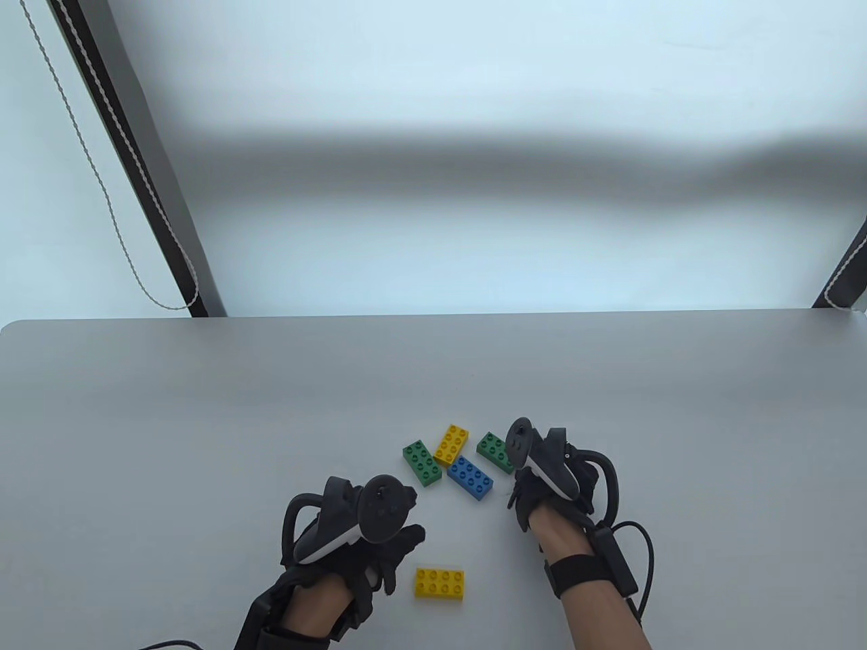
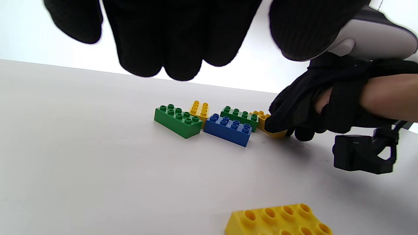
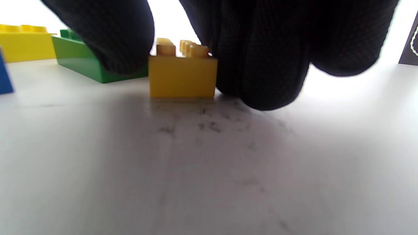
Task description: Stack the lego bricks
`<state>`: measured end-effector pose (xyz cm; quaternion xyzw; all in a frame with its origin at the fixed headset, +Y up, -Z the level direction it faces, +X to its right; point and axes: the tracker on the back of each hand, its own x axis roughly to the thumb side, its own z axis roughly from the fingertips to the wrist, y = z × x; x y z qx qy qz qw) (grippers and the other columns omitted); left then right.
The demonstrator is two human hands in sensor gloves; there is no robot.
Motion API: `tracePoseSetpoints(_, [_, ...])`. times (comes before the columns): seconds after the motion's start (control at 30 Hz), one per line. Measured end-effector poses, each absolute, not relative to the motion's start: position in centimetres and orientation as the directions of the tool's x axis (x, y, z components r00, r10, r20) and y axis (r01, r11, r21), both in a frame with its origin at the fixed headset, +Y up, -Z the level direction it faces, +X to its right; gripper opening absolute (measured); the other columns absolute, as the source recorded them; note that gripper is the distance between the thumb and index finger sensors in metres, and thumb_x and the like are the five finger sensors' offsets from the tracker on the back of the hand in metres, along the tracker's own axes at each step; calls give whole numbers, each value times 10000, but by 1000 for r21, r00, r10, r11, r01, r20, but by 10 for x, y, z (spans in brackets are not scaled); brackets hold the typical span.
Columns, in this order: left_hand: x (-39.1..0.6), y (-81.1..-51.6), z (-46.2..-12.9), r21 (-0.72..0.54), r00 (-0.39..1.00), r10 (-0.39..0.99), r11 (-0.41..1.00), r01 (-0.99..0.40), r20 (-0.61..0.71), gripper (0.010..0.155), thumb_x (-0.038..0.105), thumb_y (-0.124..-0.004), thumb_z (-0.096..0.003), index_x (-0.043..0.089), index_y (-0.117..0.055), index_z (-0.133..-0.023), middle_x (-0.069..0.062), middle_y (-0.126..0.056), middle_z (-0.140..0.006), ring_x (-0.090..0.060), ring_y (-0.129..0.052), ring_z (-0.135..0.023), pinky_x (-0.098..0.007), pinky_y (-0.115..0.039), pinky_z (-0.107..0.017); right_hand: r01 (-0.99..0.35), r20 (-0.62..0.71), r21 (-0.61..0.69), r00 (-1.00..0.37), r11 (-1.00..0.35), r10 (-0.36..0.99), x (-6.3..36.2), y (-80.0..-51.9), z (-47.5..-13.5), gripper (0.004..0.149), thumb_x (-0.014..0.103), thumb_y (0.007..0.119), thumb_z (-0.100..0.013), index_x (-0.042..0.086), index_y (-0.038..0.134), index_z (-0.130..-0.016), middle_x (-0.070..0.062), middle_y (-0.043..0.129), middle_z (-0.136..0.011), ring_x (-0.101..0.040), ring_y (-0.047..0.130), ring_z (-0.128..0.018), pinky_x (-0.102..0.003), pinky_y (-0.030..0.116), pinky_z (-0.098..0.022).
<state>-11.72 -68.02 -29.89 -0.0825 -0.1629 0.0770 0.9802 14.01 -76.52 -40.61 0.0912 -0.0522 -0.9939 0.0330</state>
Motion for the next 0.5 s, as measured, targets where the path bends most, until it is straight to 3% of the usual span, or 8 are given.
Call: tracePoseSetpoints(0.5, [-117, -681, -299, -171, 933, 185, 976, -136, 310, 685, 579, -752, -399, 268, -667, -1003, -84, -695, -1105, -366, -677, -1003, -645, -562, -703, 16, -73, 9, -997, -1000, -16, 170, -741, -371, 700, 390, 896, -327, 17, 678, -878, -161, 931, -740, -347, 1032, -494, -558, 850, -425])
